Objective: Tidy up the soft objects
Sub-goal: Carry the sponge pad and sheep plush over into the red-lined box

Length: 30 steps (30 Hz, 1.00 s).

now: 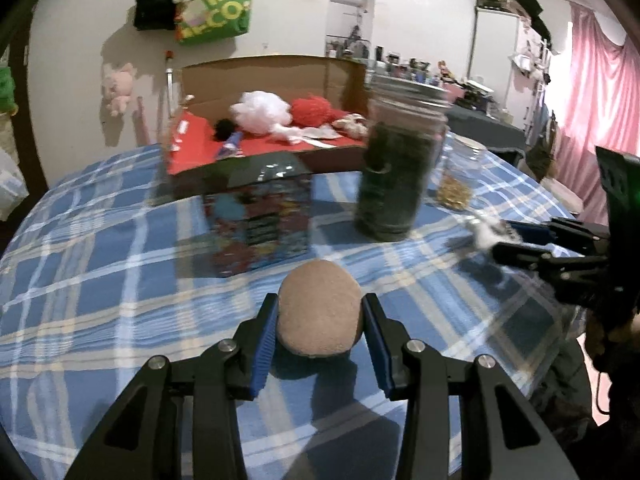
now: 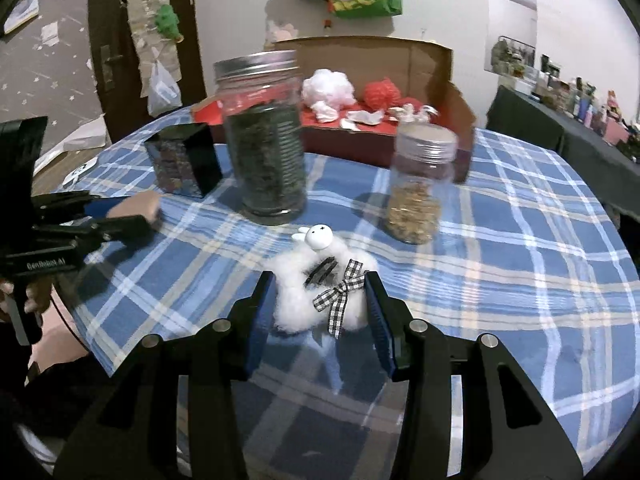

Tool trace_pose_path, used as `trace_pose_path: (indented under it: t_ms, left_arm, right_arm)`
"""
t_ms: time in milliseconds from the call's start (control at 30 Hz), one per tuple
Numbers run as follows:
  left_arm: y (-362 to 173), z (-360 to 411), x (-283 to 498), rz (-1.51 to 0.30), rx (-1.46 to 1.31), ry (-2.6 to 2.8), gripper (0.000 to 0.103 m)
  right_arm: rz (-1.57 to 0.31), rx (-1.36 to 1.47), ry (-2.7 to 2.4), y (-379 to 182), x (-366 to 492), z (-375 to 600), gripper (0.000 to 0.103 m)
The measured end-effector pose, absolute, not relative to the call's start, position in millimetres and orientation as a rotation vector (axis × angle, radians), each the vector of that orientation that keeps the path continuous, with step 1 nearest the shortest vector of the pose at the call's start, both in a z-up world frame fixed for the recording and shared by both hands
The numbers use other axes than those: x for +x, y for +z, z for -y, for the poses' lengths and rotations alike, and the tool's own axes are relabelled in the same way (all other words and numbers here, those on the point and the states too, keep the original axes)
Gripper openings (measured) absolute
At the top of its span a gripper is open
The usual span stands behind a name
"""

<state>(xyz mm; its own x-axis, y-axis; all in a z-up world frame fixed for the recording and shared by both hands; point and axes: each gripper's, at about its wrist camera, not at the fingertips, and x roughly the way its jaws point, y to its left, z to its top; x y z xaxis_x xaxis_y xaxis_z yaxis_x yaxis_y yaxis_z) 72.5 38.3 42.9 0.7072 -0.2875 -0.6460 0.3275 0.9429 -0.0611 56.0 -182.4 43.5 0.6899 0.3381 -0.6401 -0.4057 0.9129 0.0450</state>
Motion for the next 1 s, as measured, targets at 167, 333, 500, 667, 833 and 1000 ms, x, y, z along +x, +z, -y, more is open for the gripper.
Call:
trace_pose_path:
  t_ms: [167,333,500,667,833,1000]
  left_arm:
    - [43.9,-62.7,72.8,-0.717,0.052,-0.282,0.044]
    - [45.6,-85.0,78.1,-0.727,0.043,-0.226,0.044]
    - [43.9,-101.3,92.5,-0.744,0.054,-0.188,0.044]
    - [45.5,-110.9,107.6,-0.756,0.072,-0.193,0.044]
    - [48.0,-116.6,127.9,-0.764,0.104,-0.213,0.044]
    - [52.0,-121.1,147.6,-0.768,0.117,-0.261,0.044]
  right_arm:
    - [-0.703,-0.091,0.363,47.0,60.4,201.1,0.042]
    - [-0.716,-0.085,0.317,49.1,70.4,215.8,0.042]
    - [-0.737,-0.084,0.277,47.9,81.6,228.6,0.042]
    - [-0.754,-0.083,0.240,49.5,93.4,241.2,0.042]
    - [-0.752,-0.076,0.207,57.2,106.7,255.7,0.042]
    - [-0.748,-0.074,0.208,64.1,124.0,265.2,0.042]
